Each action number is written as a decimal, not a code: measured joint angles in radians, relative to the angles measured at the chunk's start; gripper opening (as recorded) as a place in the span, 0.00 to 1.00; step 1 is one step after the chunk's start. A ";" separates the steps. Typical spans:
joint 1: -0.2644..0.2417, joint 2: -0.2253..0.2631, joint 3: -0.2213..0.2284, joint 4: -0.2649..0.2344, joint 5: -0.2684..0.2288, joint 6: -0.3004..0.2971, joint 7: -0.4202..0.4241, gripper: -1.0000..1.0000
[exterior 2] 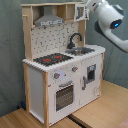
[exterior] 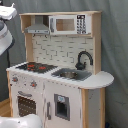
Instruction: Play with the kitchen
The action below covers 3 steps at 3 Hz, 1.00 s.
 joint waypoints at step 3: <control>-0.155 -0.107 0.007 0.111 0.001 -0.141 0.262 1.00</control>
